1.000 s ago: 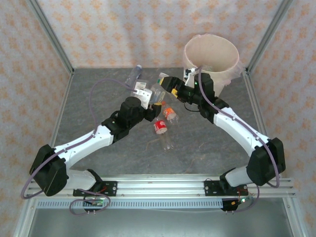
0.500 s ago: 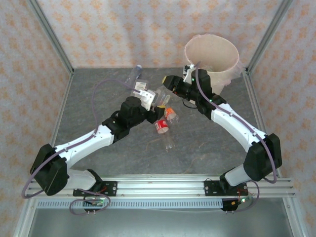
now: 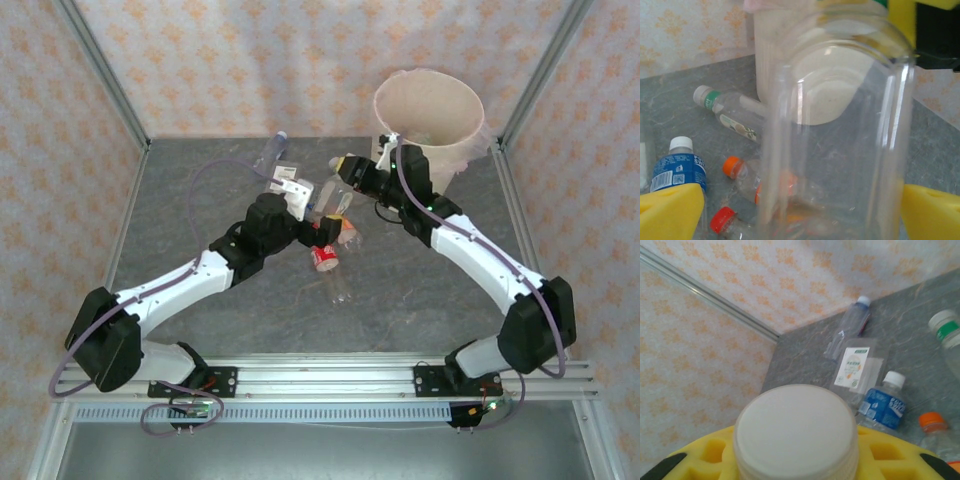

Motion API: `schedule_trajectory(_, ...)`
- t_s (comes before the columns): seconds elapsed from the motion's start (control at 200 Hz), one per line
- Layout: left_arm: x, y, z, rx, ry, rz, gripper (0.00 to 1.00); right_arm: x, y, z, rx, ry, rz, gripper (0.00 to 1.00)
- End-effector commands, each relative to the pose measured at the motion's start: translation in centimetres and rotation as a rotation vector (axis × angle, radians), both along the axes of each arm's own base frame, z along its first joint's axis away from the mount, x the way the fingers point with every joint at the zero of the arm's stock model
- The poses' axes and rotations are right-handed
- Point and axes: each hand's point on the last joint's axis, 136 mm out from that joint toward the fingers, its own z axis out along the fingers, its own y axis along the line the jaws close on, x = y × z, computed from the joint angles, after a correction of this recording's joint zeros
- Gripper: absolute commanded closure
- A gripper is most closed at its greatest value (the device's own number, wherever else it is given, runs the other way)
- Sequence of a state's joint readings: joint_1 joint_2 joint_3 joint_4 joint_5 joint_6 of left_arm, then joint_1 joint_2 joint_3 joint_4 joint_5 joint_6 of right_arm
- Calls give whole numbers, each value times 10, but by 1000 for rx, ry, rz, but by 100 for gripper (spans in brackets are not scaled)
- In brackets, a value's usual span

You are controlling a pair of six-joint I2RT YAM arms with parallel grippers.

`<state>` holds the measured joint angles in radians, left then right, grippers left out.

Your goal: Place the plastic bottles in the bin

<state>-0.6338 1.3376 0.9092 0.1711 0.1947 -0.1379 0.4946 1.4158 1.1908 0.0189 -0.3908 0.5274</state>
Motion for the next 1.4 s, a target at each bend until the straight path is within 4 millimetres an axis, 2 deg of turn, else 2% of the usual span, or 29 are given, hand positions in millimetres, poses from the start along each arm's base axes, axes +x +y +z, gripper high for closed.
schedule_trajectory(0.0,-3,16,40,-144,-71,45,0,-3,-25,30,-64,-128,-89,100)
schedule_trajectory(0.11,-14,37,58,-207,-117,97,0,-3,-46,59,-79,-211,-152,100)
schedule_trajectory(0.19,-14,70,59,-202,-124,263,0,-2,-65,87,-79,-280,-211,100)
schedule_trajectory(0.345,-20,128,36,-144,-107,541,0,8,-102,144,-40,-423,-328,100)
schedule_trajectory(0.455,-30,148,20,-131,-86,617,0,22,-123,177,-48,-523,-409,100)
schedule_trajectory(0.54,-36,160,9,-111,-67,666,0,43,-145,190,-50,-558,-486,100)
schedule_trajectory(0.651,-43,172,1,-100,-62,713,0,78,-169,192,-75,-530,-565,100)
schedule_trajectory(0.726,-47,182,-2,-94,-61,758,0,97,-183,184,-132,-520,-636,100)
schedule_trajectory(0.811,-51,191,-5,-90,-62,796,0,113,-199,175,-190,-524,-720,100)
schedule_trajectory(0.976,-55,195,-7,-90,-69,799,0,137,-226,164,-236,-509,-810,100)
schedule_trajectory(1.056,-56,196,-7,-88,-71,804,0,151,-230,155,-239,-468,-803,100)
schedule_trajectory(1.121,-56,197,-9,-86,-70,808,0,162,-229,145,-236,-431,-785,96)
schedule_trajectory(1.246,-55,197,-11,-90,-68,815,0,185,-216,128,-181,-384,-728,93)
schedule_trajectory(1.306,-55,197,-11,-93,-68,816,0,196,-209,126,-133,-368,-702,83)
schedule_trajectory(1.391,-55,196,-12,-95,-65,811,0,207,-207,122,-104,-345,-704,42)
